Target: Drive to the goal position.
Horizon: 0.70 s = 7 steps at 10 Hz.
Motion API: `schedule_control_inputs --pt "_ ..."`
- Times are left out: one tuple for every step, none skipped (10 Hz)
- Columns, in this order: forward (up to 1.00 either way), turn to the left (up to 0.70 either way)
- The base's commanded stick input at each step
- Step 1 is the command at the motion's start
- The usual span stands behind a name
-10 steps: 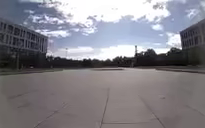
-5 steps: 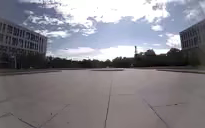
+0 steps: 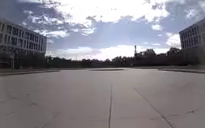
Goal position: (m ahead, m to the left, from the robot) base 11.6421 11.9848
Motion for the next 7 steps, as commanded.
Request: schedule_control_inputs --pt "0.69 -0.01" --pt "0.69 -0.01" --pt "0.69 -0.01" --pt "0.69 -0.01" --pt "0.69 -0.01" --pt "0.69 -0.01" --pt "0.69 -0.01"
